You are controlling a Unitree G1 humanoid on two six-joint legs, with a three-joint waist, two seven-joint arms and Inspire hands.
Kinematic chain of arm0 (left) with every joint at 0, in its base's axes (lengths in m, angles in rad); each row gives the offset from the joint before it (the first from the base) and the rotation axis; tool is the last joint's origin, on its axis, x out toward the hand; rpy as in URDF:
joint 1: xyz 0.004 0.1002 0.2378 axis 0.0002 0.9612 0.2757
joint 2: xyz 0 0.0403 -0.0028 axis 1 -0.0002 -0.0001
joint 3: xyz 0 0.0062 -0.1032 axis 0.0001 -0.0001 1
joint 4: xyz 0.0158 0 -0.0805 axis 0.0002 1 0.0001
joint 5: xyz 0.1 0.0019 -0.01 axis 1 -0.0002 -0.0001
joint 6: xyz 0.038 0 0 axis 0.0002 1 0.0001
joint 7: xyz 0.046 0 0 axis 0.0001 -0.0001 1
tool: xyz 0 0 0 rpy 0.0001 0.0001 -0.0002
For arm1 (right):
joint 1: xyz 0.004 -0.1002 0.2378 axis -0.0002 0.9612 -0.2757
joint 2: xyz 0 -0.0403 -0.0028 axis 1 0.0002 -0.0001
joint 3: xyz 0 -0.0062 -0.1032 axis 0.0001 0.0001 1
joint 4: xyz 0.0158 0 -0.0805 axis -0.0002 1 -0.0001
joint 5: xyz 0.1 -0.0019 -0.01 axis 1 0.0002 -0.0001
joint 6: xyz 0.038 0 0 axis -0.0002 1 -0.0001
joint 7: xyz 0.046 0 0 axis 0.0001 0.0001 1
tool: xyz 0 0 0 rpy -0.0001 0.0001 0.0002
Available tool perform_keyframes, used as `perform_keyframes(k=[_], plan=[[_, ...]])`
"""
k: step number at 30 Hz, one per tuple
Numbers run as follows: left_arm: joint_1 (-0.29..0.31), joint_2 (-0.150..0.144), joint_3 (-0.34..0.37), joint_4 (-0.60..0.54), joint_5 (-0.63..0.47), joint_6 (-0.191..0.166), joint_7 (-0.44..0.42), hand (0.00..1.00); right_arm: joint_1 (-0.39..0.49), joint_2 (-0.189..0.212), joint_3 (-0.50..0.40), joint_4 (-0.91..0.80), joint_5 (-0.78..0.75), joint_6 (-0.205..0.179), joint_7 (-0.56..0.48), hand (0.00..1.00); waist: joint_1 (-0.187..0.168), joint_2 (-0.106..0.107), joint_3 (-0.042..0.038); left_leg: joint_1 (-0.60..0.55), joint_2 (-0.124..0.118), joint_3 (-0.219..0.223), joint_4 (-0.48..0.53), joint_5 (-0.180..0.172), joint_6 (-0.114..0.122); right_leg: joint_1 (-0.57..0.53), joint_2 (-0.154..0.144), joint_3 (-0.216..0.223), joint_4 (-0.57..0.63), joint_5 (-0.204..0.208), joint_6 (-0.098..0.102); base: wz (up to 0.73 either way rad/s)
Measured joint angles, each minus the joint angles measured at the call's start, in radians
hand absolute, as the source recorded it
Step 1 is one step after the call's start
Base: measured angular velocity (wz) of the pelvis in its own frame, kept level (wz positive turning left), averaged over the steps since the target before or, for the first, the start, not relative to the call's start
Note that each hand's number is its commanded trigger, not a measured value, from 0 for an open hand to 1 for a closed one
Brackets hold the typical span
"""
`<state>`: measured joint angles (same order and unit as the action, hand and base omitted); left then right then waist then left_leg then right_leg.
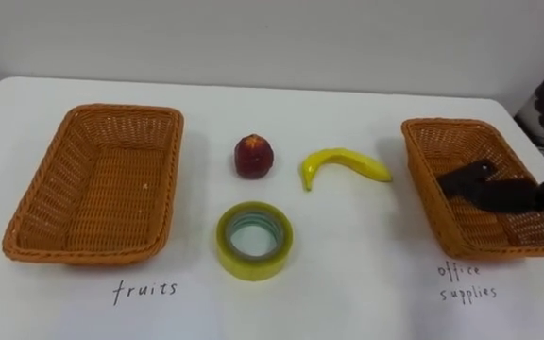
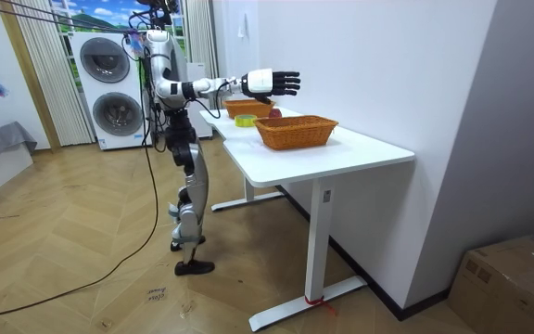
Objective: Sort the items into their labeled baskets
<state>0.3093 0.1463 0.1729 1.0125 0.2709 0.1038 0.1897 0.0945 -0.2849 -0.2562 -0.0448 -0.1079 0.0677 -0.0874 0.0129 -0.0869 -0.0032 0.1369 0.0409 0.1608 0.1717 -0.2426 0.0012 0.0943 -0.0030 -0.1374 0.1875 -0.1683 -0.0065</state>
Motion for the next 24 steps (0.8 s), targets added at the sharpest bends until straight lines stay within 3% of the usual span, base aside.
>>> perform_keyframes(k=[8, 15, 20, 24], plan=[[-0.017, 0.000, -0.015, 0.032, 0.003, 0.001, -0.004, 0.00, -0.036, 0.000, 0.031, -0.080, 0.190, 0.000, 0.028, 0.00, -0.002, 0.021, 0.0118, -0.006, 0.000, 0.001, -0.005, 0.000, 0.000, -0.011, 0.001, -0.003, -0.002, 0.000, 0.000, 0.00], [-0.023, -0.001, -0.030, 0.040, 0.006, 0.001, -0.006, 0.00, -0.064, 0.007, 0.103, -0.136, 0.267, -0.001, 0.078, 0.00, 0.024, 0.035, 0.0055, -0.009, 0.001, 0.003, -0.004, 0.000, 0.000, -0.015, 0.001, -0.003, -0.002, 0.000, 0.001, 0.00], [-0.024, 0.000, -0.033, 0.042, 0.005, 0.001, -0.026, 0.00, -0.083, 0.006, 0.165, -0.192, 0.275, -0.001, 0.115, 0.00, 0.049, 0.023, -0.0029, -0.019, 0.001, 0.002, 0.004, 0.001, -0.001, -0.020, 0.001, -0.005, -0.002, 0.000, 0.001, 0.00], [-0.019, 0.000, -0.062, 0.042, 0.005, 0.007, -0.028, 0.00, -0.108, 0.007, 0.227, -0.192, 0.277, -0.001, 0.152, 0.00, 0.056, 0.016, -0.0017, -0.020, 0.001, -0.004, 0.014, 0.001, -0.001, -0.012, 0.000, -0.006, -0.004, 0.000, 0.000, 0.05]])
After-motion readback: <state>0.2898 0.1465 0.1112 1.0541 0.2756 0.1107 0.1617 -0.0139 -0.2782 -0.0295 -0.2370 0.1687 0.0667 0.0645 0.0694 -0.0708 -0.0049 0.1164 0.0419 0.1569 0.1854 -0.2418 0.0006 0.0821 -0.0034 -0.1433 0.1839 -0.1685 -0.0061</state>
